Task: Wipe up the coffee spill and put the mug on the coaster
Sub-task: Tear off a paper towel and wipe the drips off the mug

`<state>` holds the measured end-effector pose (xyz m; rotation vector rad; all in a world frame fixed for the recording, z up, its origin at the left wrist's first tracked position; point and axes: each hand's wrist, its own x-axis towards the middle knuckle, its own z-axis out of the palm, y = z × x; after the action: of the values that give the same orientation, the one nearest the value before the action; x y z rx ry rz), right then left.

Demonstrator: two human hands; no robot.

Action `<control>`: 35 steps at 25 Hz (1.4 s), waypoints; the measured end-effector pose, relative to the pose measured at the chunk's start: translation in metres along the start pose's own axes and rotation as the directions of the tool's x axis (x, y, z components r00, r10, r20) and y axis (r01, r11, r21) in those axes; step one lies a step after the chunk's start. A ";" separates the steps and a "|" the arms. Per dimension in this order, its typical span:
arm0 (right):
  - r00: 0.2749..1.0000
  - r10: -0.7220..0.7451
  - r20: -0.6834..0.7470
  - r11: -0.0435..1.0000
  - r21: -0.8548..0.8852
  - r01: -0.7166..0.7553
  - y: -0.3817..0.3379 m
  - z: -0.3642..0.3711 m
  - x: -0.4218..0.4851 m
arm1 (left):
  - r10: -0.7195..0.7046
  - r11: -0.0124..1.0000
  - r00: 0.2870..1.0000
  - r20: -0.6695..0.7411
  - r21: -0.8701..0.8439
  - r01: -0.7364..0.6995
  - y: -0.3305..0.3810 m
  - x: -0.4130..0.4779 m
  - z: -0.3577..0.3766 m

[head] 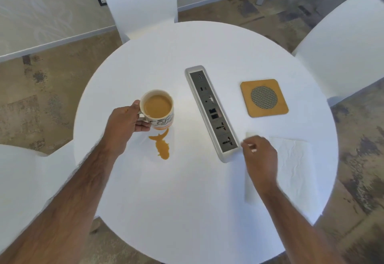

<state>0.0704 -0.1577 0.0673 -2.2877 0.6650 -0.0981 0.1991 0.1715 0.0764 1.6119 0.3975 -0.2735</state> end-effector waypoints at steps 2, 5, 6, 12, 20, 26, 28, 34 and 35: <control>0.995 0.099 -0.028 0.990 -0.095 -0.101 0.034 -0.014 -0.010 | 0.007 1.000 1.000 0.001 -0.003 -0.007 -0.004 -0.002 0.001; 0.990 0.138 0.021 0.971 -0.202 -0.131 0.058 -0.028 -0.023 | 0.023 1.000 1.000 0.011 -0.008 -0.023 -0.005 -0.008 0.001; 0.988 0.142 0.063 0.963 -0.241 -0.123 0.060 -0.031 -0.028 | 0.031 0.999 0.999 0.019 -0.009 -0.031 -0.004 -0.011 0.001; 0.979 0.120 0.167 0.882 -0.471 -0.027 0.054 -0.019 -0.046 | 0.046 0.999 0.998 0.031 -0.003 -0.046 0.002 -0.023 0.002; 0.990 0.088 0.109 0.864 -0.503 -0.021 0.055 -0.010 -0.046 | 0.035 0.999 0.999 0.036 0.001 -0.035 0.003 -0.025 0.004; 0.988 0.091 0.125 0.873 -0.488 -0.019 0.060 -0.008 -0.047 | 0.025 1.000 1.000 0.007 0.009 -0.025 0.005 -0.025 0.005; 0.990 0.091 0.107 0.859 -0.511 -0.024 0.060 -0.007 -0.045 | 0.027 1.000 1.000 0.002 0.012 -0.027 0.006 -0.023 0.006; 0.991 0.058 0.122 0.909 -0.417 -0.002 0.061 -0.021 -0.046 | 0.046 0.999 0.999 0.029 0.011 -0.046 0.011 -0.020 0.007; 0.985 0.043 0.167 0.909 -0.415 0.030 0.064 -0.028 -0.048 | 0.047 0.999 0.998 0.029 0.009 -0.048 0.012 -0.019 0.007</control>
<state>-0.0064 -0.1900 0.0505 -2.6636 0.6494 0.2699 0.1870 0.1618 0.0944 1.6232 0.3360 -0.2625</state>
